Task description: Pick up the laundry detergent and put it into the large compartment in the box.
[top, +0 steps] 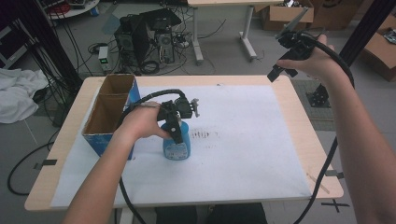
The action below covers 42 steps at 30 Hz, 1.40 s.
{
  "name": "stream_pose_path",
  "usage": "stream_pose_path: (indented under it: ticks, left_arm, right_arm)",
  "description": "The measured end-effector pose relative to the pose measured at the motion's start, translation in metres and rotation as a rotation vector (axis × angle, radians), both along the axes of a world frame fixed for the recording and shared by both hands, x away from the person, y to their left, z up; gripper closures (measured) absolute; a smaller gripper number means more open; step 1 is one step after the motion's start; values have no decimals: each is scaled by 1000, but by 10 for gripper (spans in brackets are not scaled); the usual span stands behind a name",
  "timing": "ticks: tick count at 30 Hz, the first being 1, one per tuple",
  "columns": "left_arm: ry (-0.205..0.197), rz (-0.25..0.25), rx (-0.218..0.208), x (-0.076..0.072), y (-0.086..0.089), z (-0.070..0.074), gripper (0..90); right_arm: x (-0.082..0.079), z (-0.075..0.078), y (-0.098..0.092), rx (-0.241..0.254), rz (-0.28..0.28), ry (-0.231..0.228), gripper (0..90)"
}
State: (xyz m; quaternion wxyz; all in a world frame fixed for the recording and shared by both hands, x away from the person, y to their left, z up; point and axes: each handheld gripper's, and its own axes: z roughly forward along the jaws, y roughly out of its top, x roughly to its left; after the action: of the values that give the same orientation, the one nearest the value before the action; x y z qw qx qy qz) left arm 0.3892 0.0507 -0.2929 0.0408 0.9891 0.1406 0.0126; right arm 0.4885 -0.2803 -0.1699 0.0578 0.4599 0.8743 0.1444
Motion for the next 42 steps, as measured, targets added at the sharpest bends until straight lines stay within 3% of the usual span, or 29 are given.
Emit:
stream_pose_path:
  ticks: [12, 18, 24, 33, 39, 42]
  left_arm:
    - [-6, -21, 9, 1, -1, 1, 340]
    - [-14, -5, 0, 2, 0, 2, 351]
    - [-23, 26, 24, 3, 0, 7, 355]
    - [-25, 176, 6, 8, 6, 47, 360]
    - [-69, 289, 36, 13, 12, 82, 362]
    - [-75, 362, 28, 15, 18, 100, 362]
  right_arm:
    - [0, -1, -1, 3, 1, 0, 198]
    - [0, -1, -2, 3, 1, -3, 199]
    - [0, 0, -2, 5, 3, -5, 200]
    - [0, 2, -1, 7, 0, -6, 201]
    - [-1, 4, -1, 8, 3, -11, 202]
    - [-1, 5, -1, 8, 3, -12, 202]
